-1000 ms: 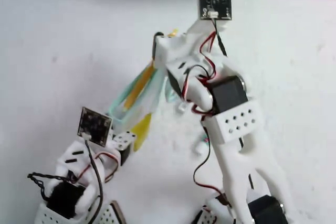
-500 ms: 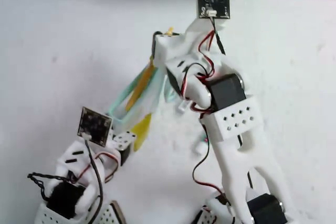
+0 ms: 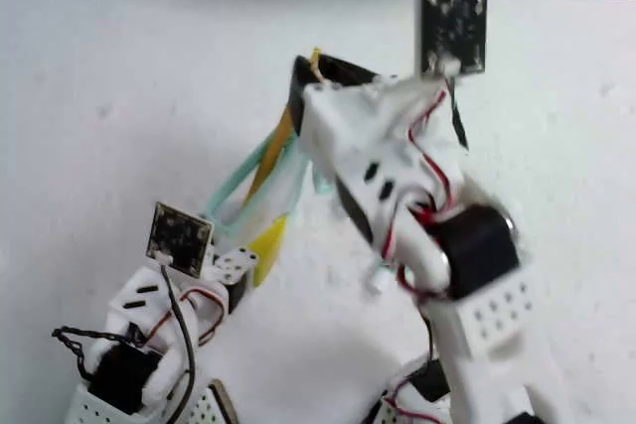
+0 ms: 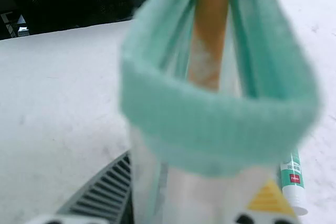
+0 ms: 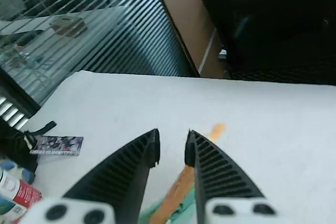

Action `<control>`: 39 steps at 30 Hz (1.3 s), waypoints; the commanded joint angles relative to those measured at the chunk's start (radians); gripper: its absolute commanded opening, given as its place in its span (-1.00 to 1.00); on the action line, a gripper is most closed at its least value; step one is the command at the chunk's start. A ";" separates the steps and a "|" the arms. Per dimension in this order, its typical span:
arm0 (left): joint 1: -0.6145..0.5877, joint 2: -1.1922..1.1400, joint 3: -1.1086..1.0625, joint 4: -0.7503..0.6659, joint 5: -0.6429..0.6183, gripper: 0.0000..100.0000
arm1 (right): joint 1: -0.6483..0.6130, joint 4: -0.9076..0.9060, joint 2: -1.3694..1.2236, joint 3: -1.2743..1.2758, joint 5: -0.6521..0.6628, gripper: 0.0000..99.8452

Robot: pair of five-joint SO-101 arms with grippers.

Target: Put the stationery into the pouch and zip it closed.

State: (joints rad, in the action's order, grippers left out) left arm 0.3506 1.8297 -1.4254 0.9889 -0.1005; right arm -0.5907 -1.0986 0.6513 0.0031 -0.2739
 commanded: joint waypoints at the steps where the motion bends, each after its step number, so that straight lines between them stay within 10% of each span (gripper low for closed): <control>1: 0.022 0.001 0.043 0.009 0.011 -0.56 | -0.101 -0.021 0.061 -0.003 0.138 -0.85; 7: 0.022 0.001 0.043 0.009 0.011 -0.56 | -0.226 -0.022 0.122 0.074 0.284 -0.84; 16: 0.022 0.001 0.043 0.009 0.011 -0.56 | 0.045 0.028 0.131 0.086 0.068 -0.84; 39: -0.067 0.001 0.043 -0.018 0.003 -0.57 | 0.377 -0.022 0.127 0.483 0.123 -0.84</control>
State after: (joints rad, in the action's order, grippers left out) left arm 0.3414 1.8297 -1.4254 0.9889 -0.1005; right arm -0.2286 -1.1661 0.7741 0.3913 -0.1573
